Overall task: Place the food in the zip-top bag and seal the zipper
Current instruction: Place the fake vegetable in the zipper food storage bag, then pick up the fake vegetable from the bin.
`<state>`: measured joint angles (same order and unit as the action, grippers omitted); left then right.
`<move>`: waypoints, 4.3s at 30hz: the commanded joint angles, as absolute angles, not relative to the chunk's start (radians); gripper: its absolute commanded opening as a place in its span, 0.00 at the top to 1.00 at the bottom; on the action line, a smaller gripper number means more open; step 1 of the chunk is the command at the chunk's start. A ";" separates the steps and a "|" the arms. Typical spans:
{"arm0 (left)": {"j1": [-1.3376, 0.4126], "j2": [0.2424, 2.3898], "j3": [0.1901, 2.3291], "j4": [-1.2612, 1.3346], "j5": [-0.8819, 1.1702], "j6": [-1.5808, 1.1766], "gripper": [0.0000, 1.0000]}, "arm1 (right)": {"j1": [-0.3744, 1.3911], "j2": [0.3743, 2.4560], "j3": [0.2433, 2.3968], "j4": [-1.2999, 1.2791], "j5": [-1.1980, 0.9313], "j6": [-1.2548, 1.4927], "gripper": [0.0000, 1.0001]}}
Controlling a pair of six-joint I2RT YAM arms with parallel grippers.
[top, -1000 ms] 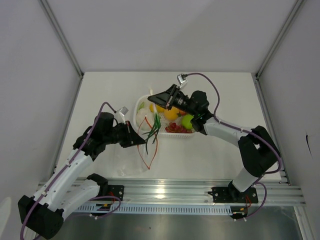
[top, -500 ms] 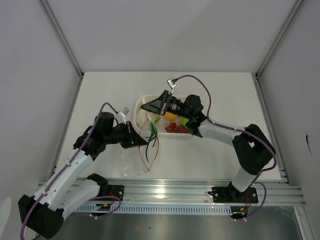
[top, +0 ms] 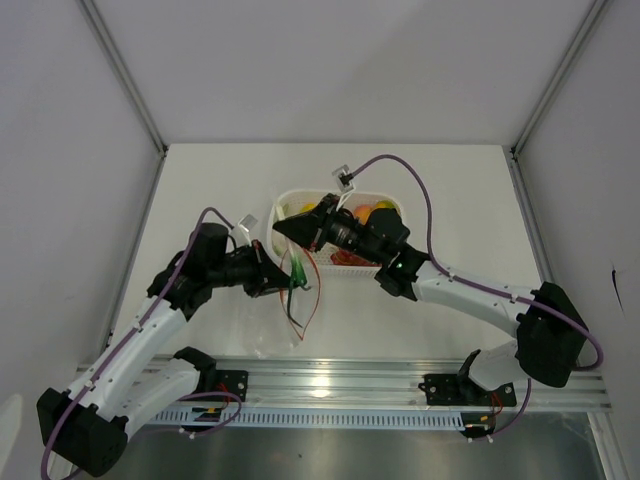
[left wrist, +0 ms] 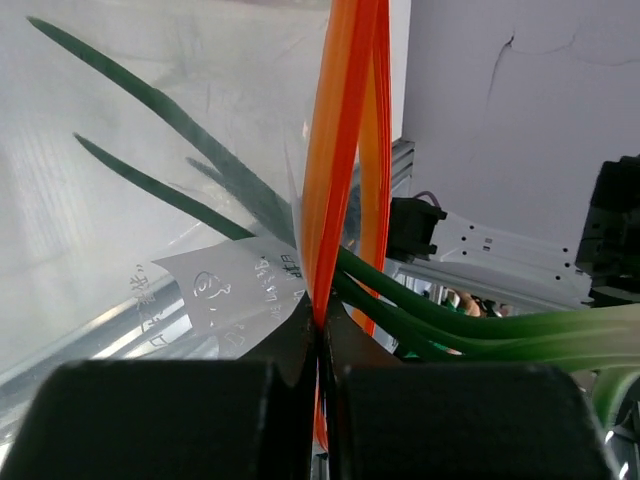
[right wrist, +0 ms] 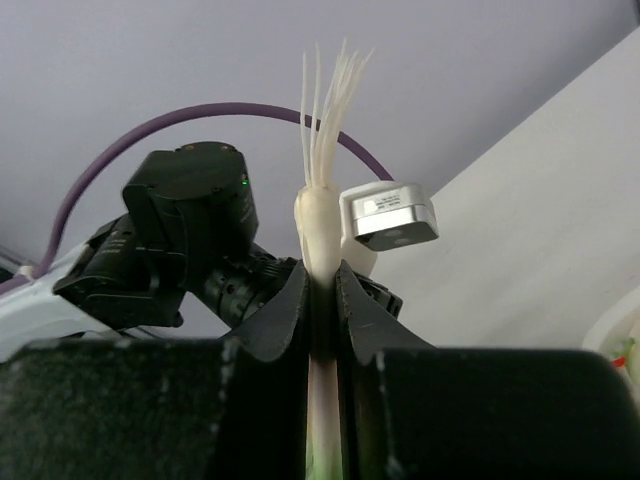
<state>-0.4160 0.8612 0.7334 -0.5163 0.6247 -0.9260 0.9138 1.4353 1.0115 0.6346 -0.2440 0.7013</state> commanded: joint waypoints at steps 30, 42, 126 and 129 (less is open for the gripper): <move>-0.388 0.816 0.779 -0.474 0.655 -0.973 1.00 | 1.063 1.282 0.831 0.390 0.093 0.437 0.80; -0.388 0.790 0.824 -0.526 0.589 -0.913 1.00 | 1.071 1.307 0.983 0.100 0.092 0.615 0.95; -0.380 0.525 0.896 -0.917 -0.259 -0.779 0.99 | 0.956 2.269 2.135 -0.702 0.394 0.449 0.23; -0.380 0.511 0.887 -0.919 -0.262 -0.775 0.99 | 0.968 2.279 2.128 -0.707 0.403 0.448 0.23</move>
<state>-0.3893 0.5285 0.8955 -0.9504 -0.2733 -0.7849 0.9592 2.2604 2.0823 -0.6403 0.3336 0.4473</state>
